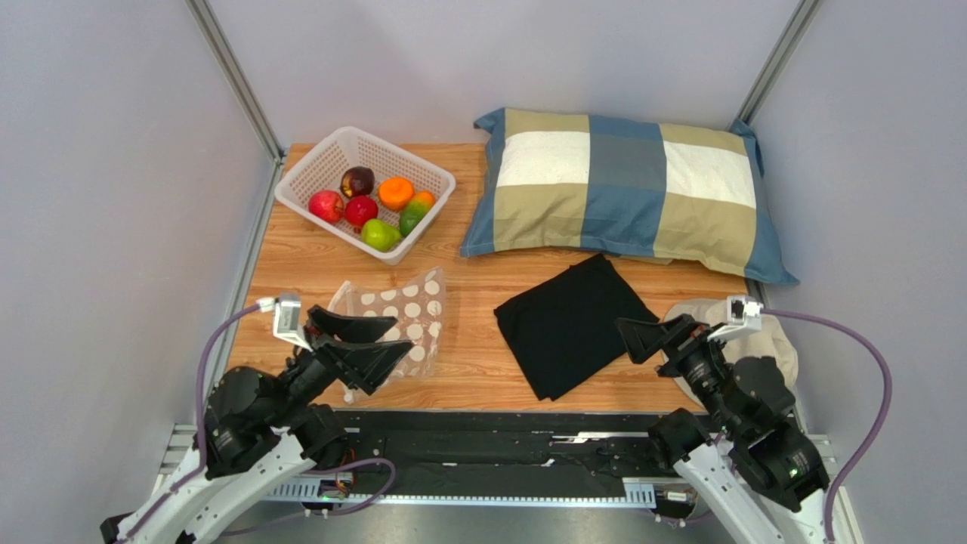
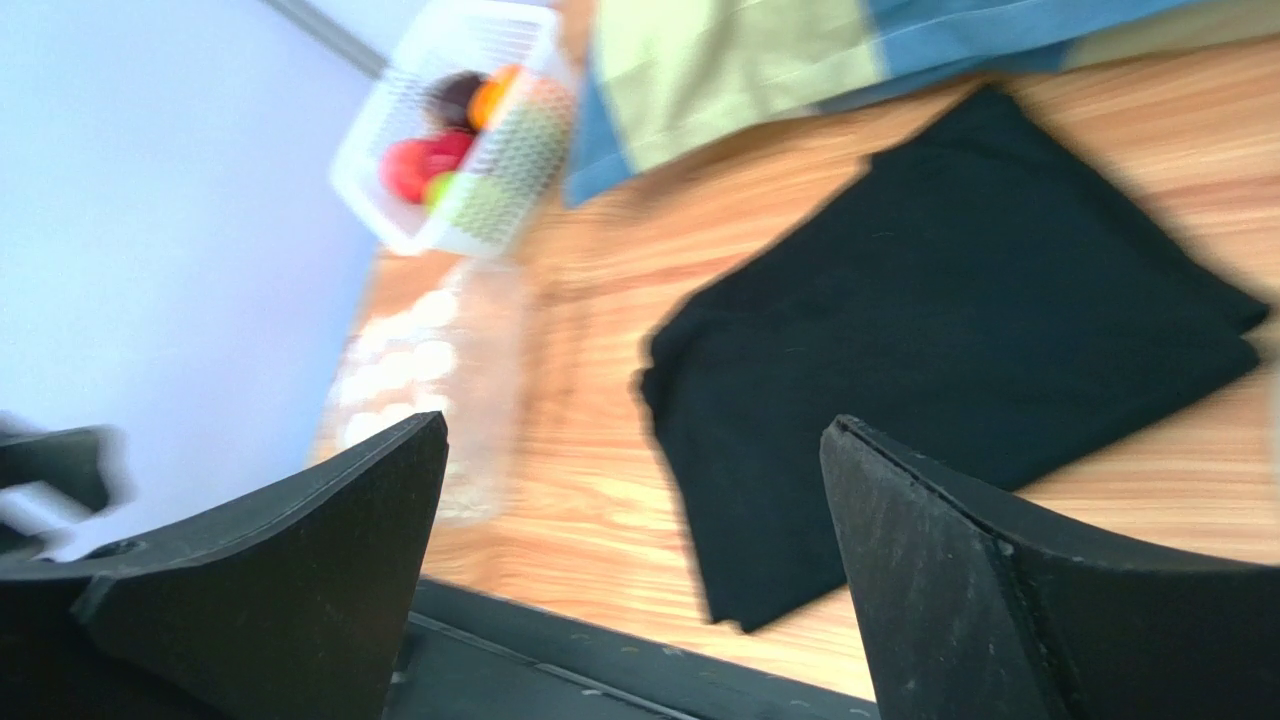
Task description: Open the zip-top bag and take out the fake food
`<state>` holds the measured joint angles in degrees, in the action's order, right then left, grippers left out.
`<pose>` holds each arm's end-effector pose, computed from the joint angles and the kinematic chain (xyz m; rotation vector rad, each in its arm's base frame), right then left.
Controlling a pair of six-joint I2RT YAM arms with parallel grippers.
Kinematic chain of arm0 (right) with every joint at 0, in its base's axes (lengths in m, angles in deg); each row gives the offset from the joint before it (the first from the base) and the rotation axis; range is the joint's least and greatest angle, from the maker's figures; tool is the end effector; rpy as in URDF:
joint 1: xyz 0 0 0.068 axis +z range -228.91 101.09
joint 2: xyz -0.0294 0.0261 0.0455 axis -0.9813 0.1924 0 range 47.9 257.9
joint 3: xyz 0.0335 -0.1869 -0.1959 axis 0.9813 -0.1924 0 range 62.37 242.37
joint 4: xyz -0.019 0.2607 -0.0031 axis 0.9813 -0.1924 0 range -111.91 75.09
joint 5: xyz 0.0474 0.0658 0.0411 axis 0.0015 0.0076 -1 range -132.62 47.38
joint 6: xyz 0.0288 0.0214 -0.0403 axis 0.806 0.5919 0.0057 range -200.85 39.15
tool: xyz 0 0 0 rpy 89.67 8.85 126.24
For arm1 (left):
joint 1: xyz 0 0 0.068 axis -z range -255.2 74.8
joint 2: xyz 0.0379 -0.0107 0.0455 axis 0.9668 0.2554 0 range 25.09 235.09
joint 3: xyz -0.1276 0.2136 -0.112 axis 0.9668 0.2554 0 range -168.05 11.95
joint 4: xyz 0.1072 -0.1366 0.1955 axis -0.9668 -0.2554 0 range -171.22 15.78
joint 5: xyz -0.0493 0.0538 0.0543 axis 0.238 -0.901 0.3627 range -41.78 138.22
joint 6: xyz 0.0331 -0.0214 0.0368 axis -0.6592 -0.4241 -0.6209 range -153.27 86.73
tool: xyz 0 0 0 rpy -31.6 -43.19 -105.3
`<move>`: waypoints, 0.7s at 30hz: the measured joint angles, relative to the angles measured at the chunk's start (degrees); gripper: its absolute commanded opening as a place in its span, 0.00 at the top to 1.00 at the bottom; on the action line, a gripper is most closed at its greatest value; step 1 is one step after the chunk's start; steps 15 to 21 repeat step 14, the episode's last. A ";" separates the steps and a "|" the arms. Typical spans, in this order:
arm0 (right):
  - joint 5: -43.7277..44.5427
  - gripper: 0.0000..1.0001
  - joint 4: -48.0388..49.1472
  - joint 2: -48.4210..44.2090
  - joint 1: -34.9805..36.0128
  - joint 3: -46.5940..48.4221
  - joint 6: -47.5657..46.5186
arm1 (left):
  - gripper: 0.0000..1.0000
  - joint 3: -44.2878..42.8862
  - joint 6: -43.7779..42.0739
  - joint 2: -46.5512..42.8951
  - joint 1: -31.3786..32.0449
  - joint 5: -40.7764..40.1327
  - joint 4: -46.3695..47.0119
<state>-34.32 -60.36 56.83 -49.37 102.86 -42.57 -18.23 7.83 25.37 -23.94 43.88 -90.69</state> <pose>0.0396 0.0165 0.3076 0.2477 1.8517 0.7024 0.0302 -0.0335 0.3144 0.0595 1.4598 -1.2958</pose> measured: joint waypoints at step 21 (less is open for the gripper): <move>-13.97 0.00 3.17 -8.61 -0.04 -8.85 14.32 | 0.01 28.48 28.44 0.24 0.02 11.85 53.44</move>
